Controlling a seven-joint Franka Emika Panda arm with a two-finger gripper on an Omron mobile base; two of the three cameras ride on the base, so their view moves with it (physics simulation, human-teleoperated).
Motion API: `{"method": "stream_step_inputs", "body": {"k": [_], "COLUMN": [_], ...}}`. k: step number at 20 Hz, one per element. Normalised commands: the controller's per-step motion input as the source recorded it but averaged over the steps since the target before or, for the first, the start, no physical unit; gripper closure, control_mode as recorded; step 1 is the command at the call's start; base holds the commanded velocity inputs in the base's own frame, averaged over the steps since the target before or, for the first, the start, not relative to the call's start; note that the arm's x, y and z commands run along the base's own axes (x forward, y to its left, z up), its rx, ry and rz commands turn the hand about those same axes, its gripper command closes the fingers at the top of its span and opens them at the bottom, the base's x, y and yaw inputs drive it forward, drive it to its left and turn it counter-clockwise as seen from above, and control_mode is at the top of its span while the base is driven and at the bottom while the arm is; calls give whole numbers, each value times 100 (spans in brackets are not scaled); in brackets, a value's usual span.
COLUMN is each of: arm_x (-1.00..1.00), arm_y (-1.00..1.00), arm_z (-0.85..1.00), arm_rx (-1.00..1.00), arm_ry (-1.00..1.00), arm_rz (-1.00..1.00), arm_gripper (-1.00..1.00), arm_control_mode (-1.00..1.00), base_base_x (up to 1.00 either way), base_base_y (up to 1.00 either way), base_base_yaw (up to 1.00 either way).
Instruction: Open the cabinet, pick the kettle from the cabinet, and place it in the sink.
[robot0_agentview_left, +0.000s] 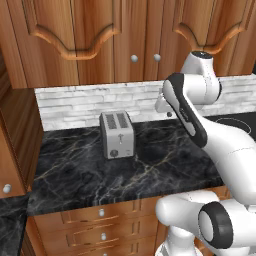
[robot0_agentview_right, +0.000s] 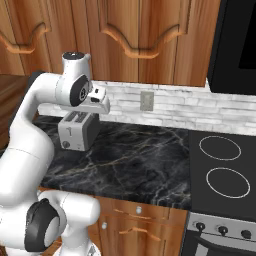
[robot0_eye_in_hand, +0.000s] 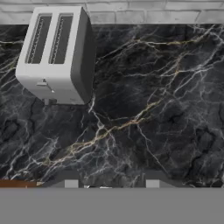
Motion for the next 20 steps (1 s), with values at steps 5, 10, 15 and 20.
{"method": "stream_step_inputs", "body": {"k": [5,10,15,20], "arm_x": [-17,-29,-22,-13], "arm_y": [0,1,8,11], "arm_z": [0,7,29,41], "arm_rx": [0,0,0,-2], "arm_ry": [-7,-36,-25,-13], "arm_rz": [2,-1,-11,-7], "arm_gripper": [-100,-100,-100,-100], "arm_control_mode": [-100,-100,-100,-100], "base_base_x": [0,0,0,0], "base_base_y": [0,0,0,0], "base_base_yaw": [0,0,0,0]}}
